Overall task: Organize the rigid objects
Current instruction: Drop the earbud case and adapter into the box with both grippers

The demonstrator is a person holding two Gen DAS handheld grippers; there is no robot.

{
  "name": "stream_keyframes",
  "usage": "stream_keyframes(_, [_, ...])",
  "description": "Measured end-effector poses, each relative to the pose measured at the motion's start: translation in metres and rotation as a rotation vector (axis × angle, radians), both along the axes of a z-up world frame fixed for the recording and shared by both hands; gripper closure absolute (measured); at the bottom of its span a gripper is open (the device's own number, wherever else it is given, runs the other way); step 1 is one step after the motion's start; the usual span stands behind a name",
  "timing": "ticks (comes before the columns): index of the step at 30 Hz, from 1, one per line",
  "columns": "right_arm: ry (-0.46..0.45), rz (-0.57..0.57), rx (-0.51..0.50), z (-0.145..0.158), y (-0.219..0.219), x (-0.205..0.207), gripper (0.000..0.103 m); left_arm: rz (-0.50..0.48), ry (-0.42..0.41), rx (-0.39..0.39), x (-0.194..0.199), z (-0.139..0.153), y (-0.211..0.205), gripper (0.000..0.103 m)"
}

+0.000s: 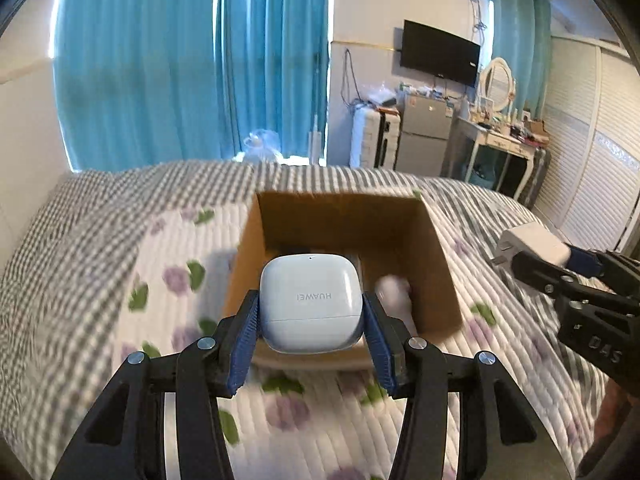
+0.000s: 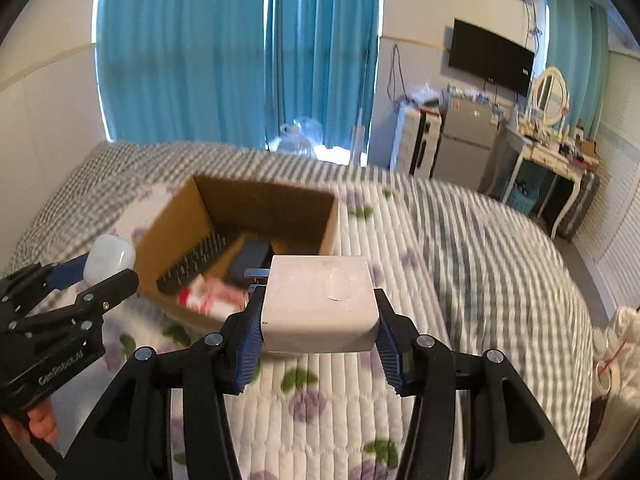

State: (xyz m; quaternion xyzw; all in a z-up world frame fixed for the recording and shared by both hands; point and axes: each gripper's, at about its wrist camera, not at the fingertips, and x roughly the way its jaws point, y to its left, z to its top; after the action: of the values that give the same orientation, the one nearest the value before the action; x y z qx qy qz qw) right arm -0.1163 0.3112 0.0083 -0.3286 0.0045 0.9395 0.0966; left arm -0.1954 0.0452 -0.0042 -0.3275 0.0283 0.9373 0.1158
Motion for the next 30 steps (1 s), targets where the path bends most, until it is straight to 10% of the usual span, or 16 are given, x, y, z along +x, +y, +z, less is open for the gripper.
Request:
stream_keyframes(17, [-0.012, 0.063, 0.000, -0.033, 0.004, -0.115, 0.053, -0.065, -0.085, -0.087, -0.105, -0.076, 0.024, 0.052])
stream_keyframes(30, [-0.035, 0.079, 0.013, -0.050, -0.001, -0.142, 0.053, -0.023, -0.042, -0.052, -0.109, -0.052, 0.012, 0.046])
